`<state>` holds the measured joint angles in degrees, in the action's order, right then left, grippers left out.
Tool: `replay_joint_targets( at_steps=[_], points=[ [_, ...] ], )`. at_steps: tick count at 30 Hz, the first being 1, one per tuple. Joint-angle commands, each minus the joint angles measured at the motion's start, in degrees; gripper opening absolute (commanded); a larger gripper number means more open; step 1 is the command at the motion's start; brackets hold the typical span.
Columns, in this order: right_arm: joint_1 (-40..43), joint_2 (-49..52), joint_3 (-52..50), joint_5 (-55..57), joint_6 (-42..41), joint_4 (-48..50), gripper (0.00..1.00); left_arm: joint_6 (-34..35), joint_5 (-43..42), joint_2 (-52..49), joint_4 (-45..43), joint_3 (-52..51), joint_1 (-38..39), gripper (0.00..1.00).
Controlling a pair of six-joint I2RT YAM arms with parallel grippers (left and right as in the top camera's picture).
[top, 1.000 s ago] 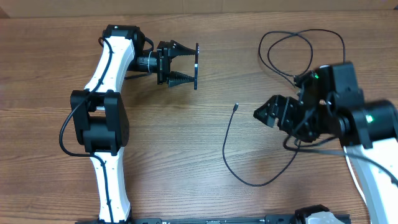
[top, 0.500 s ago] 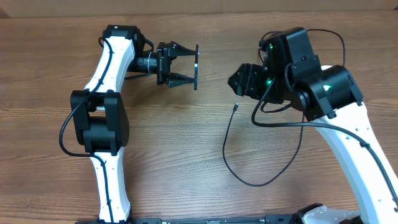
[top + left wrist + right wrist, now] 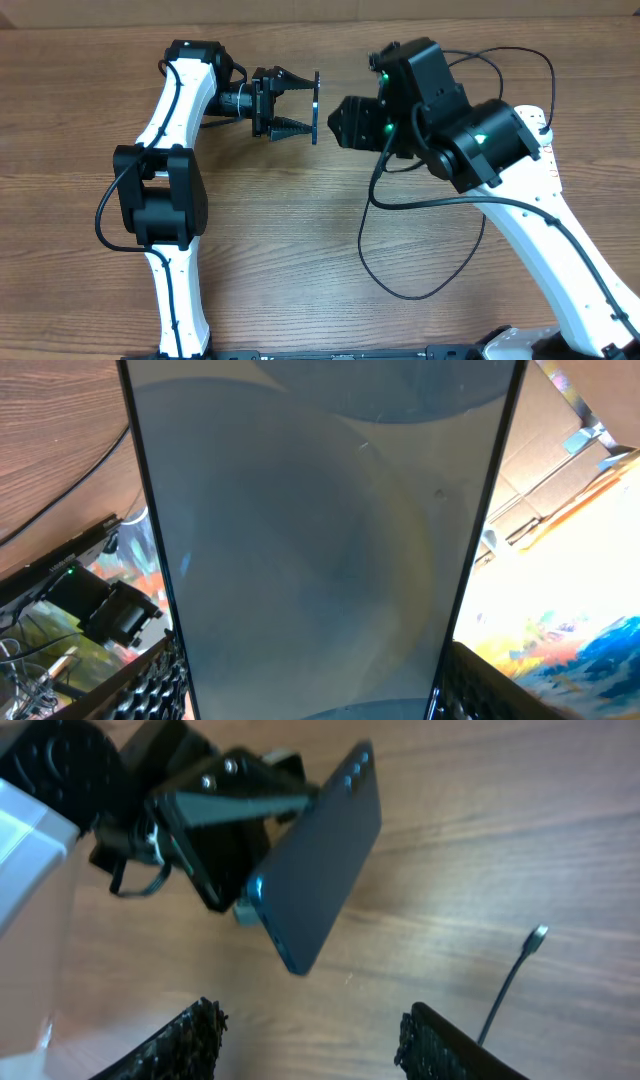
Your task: Plug charger to phone and switch on socket
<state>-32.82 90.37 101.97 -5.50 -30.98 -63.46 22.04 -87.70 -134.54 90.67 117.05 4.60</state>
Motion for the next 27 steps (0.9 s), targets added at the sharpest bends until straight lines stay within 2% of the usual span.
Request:
replay_joint_targets(
  at_steps=[1,7,10,27],
  points=[
    [-4.17,2.19,2.91,12.04,0.98,0.55,0.59,-1.29,-2.89,-0.02,0.17,1.66,-0.17,0.61],
    [-12.04,4.76,2.91,28.00,0.57,2.75,0.62,-0.98,-2.89,-0.02,0.17,1.66,-0.17,0.61],
    [-14.53,5.29,2.89,33.20,-3.58,3.52,0.63,-0.24,-2.89,-0.02,0.17,1.66,-0.15,0.61],
    [-15.17,12.33,2.89,36.15,-4.55,5.22,0.63,0.28,-2.86,-0.02,1.01,1.66,-0.09,0.61]
  ],
)
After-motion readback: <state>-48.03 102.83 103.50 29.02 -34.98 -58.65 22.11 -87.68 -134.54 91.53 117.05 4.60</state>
